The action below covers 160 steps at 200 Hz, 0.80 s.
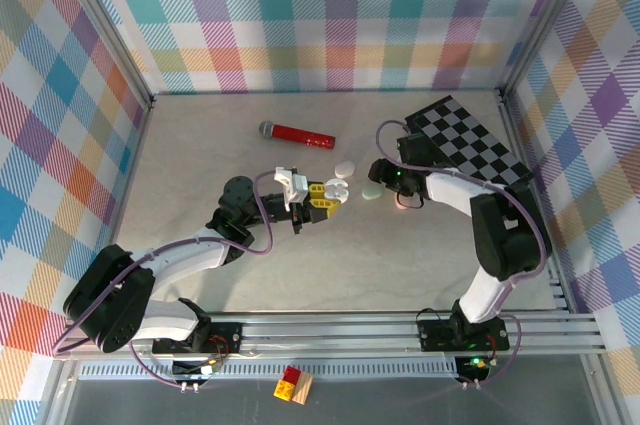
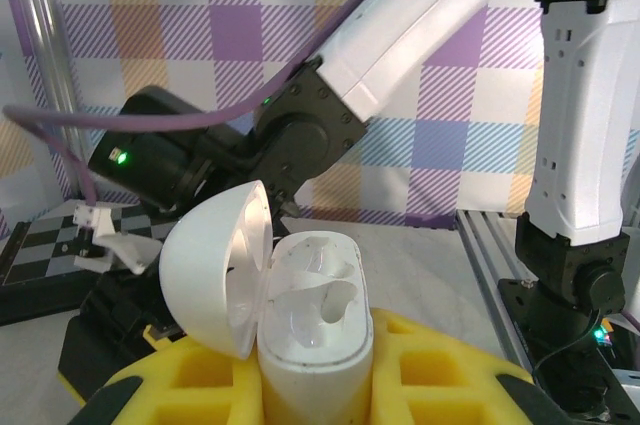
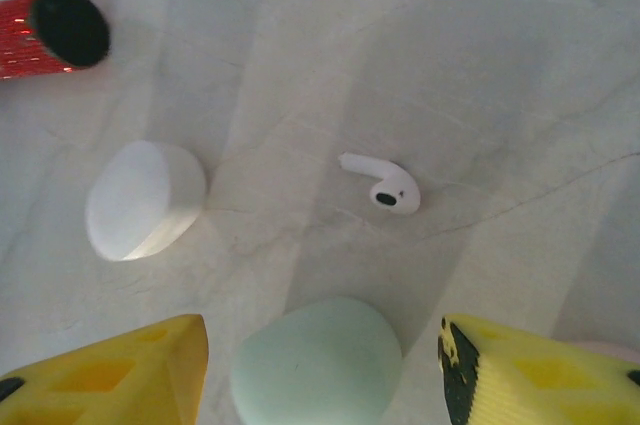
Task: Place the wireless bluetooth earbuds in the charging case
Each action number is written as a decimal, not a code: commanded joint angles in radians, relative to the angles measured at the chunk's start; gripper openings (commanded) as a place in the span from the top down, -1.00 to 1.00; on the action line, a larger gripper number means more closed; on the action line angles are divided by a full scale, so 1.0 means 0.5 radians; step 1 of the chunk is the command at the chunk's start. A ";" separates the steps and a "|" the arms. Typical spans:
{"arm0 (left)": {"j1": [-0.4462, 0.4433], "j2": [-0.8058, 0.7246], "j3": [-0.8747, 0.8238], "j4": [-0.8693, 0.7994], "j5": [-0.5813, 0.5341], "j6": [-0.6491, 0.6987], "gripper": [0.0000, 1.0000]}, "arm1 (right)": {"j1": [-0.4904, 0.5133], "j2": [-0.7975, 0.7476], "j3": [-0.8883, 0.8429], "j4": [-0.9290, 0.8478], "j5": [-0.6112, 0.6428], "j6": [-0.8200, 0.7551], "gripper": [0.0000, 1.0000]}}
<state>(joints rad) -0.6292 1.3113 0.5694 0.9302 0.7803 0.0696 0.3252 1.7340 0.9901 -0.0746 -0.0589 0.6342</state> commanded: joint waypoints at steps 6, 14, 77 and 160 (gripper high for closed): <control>0.016 -0.054 -0.019 -0.001 -0.008 0.045 0.76 | -0.016 0.105 0.114 0.075 -0.063 0.093 -0.22; 0.016 -0.052 -0.016 -0.001 -0.011 0.045 0.76 | -0.018 0.135 0.128 0.077 -0.069 0.097 -0.22; 0.016 -0.045 0.000 -0.027 -0.008 0.045 0.76 | -0.027 0.278 0.242 0.057 -0.103 0.096 -0.22; 0.018 -0.061 0.000 -0.086 -0.015 0.066 0.76 | -0.051 0.456 0.440 -0.073 -0.069 0.002 -0.21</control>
<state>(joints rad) -0.6292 1.3071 0.5686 0.8886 0.7715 0.0738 0.3119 1.9236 1.1652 -0.0734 -0.0940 0.6651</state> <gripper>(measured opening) 0.197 0.607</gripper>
